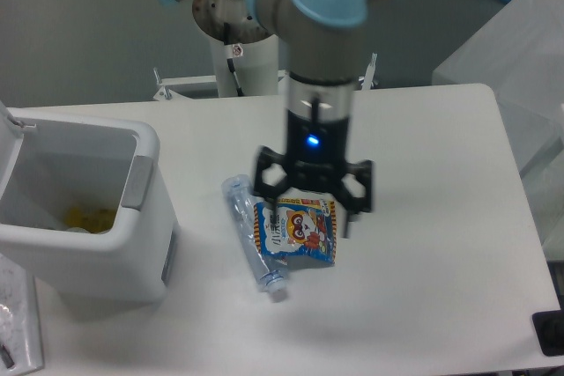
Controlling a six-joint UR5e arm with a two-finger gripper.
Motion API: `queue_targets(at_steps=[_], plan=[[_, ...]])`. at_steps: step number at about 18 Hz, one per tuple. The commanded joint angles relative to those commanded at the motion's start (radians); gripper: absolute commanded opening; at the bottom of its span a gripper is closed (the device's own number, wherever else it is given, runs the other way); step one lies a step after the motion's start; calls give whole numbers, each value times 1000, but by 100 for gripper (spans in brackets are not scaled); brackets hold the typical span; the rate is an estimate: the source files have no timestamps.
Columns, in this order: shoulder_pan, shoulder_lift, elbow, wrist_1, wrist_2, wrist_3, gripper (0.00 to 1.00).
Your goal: Open the trash can
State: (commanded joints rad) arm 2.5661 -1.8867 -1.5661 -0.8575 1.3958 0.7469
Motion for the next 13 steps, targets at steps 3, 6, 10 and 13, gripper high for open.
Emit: queue_targets(at_steps=[3,6,10,13], plan=[[69,-26,-8,-5,37,87,100],[108,-35,-20,-15,43,224,100],[106,-20,-74,-18,121,437,100],[103,-18,-60,-70,181,520,100]])
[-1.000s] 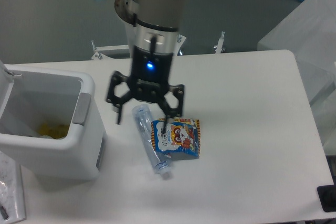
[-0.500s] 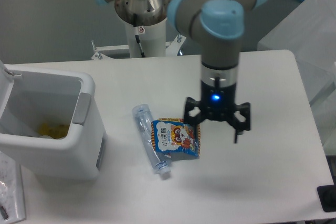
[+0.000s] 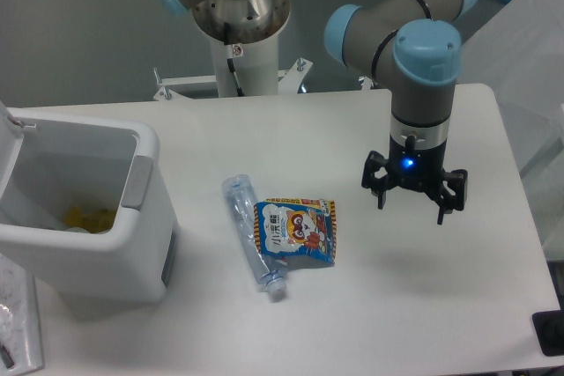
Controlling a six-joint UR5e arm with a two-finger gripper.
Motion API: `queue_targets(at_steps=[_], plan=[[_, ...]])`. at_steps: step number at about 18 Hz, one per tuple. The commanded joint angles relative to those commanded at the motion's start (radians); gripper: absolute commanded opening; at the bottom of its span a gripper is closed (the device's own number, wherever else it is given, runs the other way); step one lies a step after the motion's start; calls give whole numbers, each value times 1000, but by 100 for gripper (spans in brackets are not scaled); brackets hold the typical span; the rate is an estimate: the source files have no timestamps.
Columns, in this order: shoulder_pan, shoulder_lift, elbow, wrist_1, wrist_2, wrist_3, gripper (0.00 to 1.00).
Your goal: Open the trash can
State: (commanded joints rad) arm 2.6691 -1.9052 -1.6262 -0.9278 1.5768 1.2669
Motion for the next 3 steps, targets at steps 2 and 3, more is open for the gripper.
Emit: queue_targets(at_steps=[2,3], plan=[[3,0,38,-81,5,32,100],[2,0,60,-117,6,37,100]])
